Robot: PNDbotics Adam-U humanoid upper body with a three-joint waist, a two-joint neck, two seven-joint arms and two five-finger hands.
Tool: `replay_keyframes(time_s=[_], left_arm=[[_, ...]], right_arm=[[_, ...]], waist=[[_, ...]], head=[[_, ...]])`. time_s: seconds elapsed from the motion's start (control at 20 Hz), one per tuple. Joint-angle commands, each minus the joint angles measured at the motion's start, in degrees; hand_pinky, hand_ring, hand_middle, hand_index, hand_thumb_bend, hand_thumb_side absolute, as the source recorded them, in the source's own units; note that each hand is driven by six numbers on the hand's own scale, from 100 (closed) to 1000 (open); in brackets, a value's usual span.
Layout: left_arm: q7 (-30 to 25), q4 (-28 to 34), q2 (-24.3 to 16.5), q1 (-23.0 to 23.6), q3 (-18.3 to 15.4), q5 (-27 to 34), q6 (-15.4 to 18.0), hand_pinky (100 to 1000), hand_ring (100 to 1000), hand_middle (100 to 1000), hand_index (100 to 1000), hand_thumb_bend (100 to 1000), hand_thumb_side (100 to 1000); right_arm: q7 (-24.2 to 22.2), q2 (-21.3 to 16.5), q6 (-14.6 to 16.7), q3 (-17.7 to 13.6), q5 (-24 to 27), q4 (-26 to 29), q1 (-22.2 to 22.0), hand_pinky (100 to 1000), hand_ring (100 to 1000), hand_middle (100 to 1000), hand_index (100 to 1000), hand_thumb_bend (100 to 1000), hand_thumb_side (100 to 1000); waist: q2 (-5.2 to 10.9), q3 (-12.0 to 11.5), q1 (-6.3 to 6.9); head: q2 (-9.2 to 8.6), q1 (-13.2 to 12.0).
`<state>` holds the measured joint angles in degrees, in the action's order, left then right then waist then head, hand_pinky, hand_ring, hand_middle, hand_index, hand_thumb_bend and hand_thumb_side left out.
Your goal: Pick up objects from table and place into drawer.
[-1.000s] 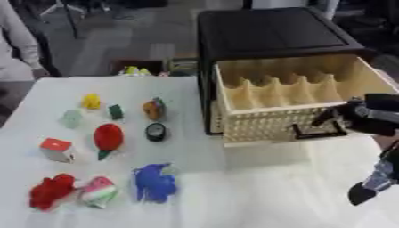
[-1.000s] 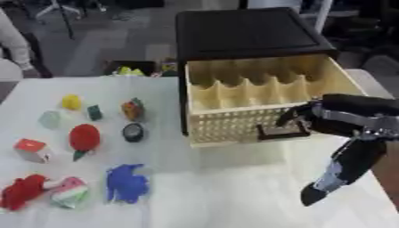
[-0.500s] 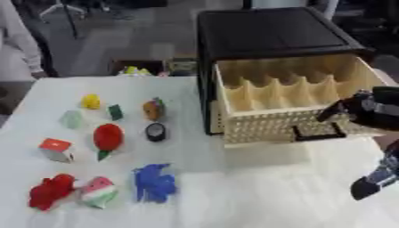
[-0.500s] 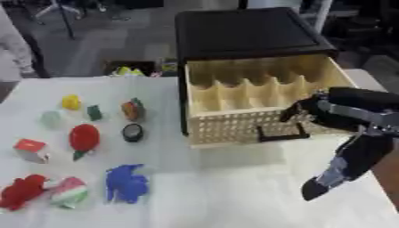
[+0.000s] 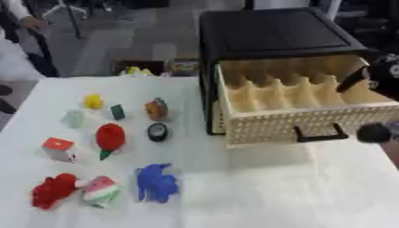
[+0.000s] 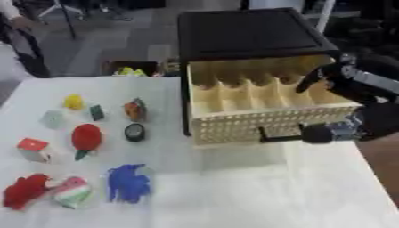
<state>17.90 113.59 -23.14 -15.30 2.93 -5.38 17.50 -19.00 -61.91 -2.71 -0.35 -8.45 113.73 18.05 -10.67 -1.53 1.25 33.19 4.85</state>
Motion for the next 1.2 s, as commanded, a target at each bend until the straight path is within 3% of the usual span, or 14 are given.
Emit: replay_keyframes(time_s=[0.05,0.15,0.3,0.5,0.7,0.8,0.95,1.05,1.2], left_arm=[[0.2,1.0,-1.5,-0.6,-0.8,-0.2,0.1,414,570,622,752,100,1000],[0.2,1.0,-1.5,-0.7,-0.7,-0.3,0.1,413,570,622,751,100,1000],[0.3,1.0,-1.5,-0.8,-0.7,-0.3,0.2,413,571,622,751,100,1000],[0.4,1.0,-1.7,-1.1,-0.8,-0.5,0.5,413,572,622,751,100,1000],[0.7,1.0,-2.6,-1.4,-0.6,-0.9,0.7,412,573,617,751,100,1000],[0.9,1.0,-3.4,-1.7,-0.5,-1.5,0.8,407,569,608,754,100,987],[0.7,1.0,-5.4,-2.1,-0.3,-3.2,1.0,388,558,612,764,100,941],[0.3,1.0,-7.7,-2.4,-0.3,-5.4,0.9,376,552,617,776,100,917],[-0.6,1.0,-11.5,-2.7,-0.2,-9.6,0.2,365,553,635,808,100,912]], right_arm=[[9.8,-0.2,-3.2,-2.3,1.3,0.9,1.0,100,100,100,680,484,1000],[16.5,0.4,-5.5,-2.1,3.3,0.9,1.4,100,100,100,634,433,1000],[25.5,1.3,-6.8,-1.9,8.0,0.9,2.4,100,100,100,578,430,804],[37.5,2.7,-4.3,-1.9,12.8,0.9,4.2,100,100,100,573,445,750],[46.1,4.9,-1.4,-1.4,13.1,0.9,6.3,100,100,100,602,454,737],[47.7,6.8,-0.2,-1.0,11.7,0.9,7.9,100,113,100,640,454,737],[46.8,9.5,1.6,-0.7,8.7,0.9,10.2,100,253,236,698,453,738],[46.5,10.9,2.4,-0.7,7.2,0.9,11.2,100,298,284,718,453,738],[46.9,12.3,3.1,-0.9,5.7,0.9,11.9,195,383,368,740,453,742]], waist=[[0.64,-0.3,-0.06],[0.51,-0.6,0.05],[0.31,-1.0,0.20],[0.06,-1.4,0.44],[-0.07,-1.7,0.71],[-0.10,-1.8,0.85],[-0.06,-1.9,1.11],[0.00,-2.0,1.26],[0.11,-2.0,1.47]], head=[[0.13,-0.2],[0.15,-0.1],[0.39,-0.1],[0.74,-0.1],[1.28,-0.2],[1.51,-0.4],[1.97,-0.8],[2.36,-0.9],[3.00,-1.0]])
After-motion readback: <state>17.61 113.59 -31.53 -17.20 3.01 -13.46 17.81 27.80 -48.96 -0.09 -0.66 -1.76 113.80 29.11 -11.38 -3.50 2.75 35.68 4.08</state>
